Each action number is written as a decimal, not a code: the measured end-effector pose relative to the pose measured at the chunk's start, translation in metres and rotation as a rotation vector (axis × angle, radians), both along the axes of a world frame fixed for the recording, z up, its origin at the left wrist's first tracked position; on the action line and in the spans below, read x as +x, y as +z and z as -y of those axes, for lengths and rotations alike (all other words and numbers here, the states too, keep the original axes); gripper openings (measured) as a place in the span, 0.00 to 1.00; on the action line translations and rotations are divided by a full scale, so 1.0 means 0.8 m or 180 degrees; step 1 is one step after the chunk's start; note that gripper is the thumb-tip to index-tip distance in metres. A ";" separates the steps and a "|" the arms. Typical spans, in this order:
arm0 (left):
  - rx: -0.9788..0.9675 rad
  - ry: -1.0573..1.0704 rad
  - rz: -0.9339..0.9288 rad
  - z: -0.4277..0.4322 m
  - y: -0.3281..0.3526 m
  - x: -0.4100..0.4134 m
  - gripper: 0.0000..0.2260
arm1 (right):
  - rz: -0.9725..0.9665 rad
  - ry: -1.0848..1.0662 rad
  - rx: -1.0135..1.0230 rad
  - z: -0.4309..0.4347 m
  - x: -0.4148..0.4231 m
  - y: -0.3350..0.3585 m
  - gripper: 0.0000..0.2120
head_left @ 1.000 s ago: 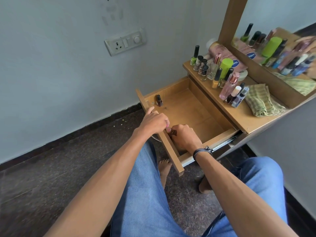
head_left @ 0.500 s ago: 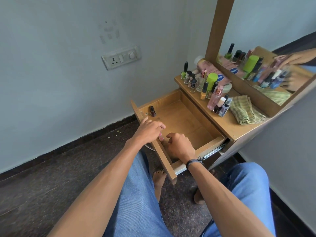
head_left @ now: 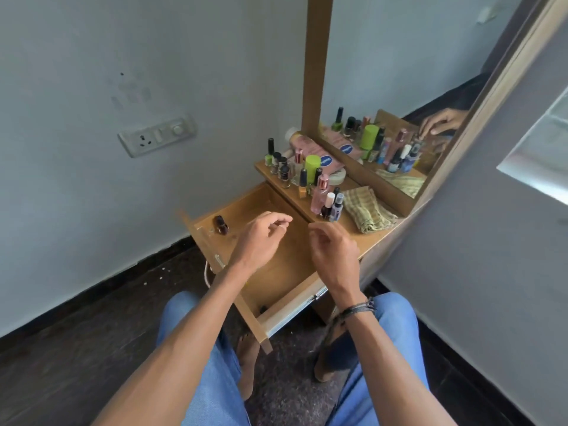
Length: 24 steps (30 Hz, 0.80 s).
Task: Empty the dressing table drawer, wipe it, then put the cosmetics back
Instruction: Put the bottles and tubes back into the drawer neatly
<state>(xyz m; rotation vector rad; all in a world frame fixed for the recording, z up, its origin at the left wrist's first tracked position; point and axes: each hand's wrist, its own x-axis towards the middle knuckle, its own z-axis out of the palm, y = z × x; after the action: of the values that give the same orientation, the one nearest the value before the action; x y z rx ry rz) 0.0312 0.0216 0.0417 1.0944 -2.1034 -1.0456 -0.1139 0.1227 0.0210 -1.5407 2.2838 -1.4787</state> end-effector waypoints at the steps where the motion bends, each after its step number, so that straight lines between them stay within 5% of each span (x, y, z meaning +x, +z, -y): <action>1: -0.0026 -0.0038 -0.0026 -0.002 0.002 -0.008 0.10 | 0.0027 -0.0093 -0.0147 0.000 -0.008 0.007 0.08; 12: -0.0123 -0.0219 -0.0128 -0.012 0.013 -0.058 0.13 | 0.0375 -0.0833 -0.1103 0.003 -0.052 0.011 0.08; 24: 0.0012 -0.0127 -0.0056 -0.014 0.013 -0.084 0.16 | 0.0940 -0.0298 -0.0176 0.015 -0.059 -0.011 0.31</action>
<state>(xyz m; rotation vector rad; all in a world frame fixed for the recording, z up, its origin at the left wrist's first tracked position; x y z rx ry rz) -0.0359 0.0326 0.0519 1.0453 -2.1182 -1.0745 -0.1612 0.1106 0.0121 -1.1469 2.1851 -1.6757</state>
